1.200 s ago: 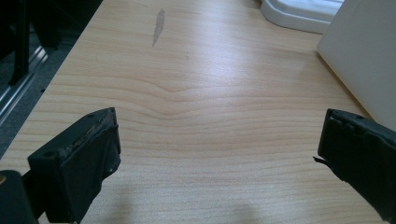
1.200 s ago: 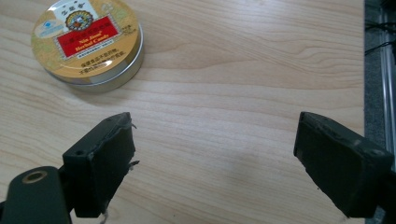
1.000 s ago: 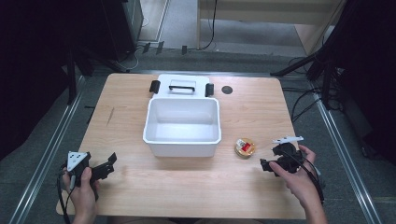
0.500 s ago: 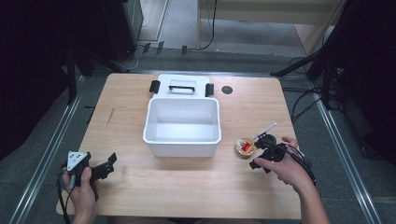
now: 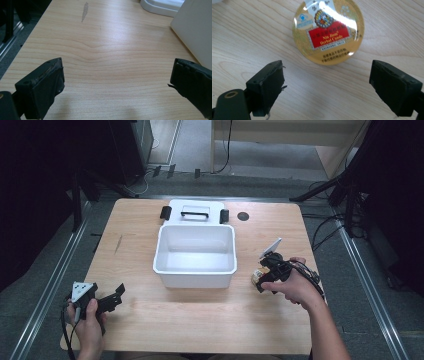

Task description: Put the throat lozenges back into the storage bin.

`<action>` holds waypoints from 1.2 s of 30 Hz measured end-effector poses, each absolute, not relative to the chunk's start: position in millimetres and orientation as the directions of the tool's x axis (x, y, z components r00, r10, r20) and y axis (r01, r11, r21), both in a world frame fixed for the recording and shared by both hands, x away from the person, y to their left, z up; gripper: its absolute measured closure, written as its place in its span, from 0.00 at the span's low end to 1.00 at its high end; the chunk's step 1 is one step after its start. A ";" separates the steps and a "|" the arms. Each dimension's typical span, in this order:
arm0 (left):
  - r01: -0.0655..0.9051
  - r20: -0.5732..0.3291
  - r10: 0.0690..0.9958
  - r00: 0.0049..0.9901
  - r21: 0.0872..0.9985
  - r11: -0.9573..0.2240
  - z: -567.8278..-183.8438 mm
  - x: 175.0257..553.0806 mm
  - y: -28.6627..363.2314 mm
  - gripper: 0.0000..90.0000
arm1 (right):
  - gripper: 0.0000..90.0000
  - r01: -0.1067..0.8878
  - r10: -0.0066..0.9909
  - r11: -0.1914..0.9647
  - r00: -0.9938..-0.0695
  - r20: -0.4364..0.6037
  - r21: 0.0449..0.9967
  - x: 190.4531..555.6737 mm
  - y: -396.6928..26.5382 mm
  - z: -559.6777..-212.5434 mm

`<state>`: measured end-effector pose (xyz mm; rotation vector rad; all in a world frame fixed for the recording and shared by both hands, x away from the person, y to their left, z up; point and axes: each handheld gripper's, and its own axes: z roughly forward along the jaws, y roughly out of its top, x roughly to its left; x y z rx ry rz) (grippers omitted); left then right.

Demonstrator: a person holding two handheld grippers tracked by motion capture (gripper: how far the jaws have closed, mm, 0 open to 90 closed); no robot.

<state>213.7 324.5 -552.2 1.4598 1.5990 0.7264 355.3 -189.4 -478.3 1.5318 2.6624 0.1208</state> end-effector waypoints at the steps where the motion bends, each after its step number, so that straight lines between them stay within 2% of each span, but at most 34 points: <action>1: 0.500 -0.193 0.981 0.022 0.852 0.157 -552.2 213.7 324.5 0.00 | 0.15 0.858 0.863 0.503 -0.504 -0.020 0.104 357.1 -188.0 -478.7; 5: 0.499 -0.193 0.981 0.023 0.853 0.156 -552.2 214.0 324.3 0.00 | 0.15 0.867 0.870 0.490 -0.492 0.000 0.094 364.9 -180.5 -481.0; 17: 0.500 -0.195 0.981 0.024 0.852 0.157 -552.3 214.2 324.4 0.00 | 0.15 0.902 0.903 0.429 -0.429 -0.026 0.054 382.9 -173.4 -495.3; 20: 0.497 -0.196 0.980 0.025 0.853 0.158 -552.4 214.6 324.6 0.00 | 0.16 0.902 0.903 0.429 -0.428 -0.030 0.053 385.4 -171.1 -498.5; 24: 0.497 -0.199 0.980 0.023 0.852 0.162 -552.5 214.7 324.8 0.00 | 0.22 0.904 0.904 0.426 -0.424 -0.045 0.045 387.8 -168.5 -502.5; 36: 0.497 -0.199 0.980 0.022 0.852 0.162 -552.4 214.8 324.8 0.00 | 0.23 0.895 0.898 0.439 -0.438 -0.027 0.078 389.4 -170.0 -491.9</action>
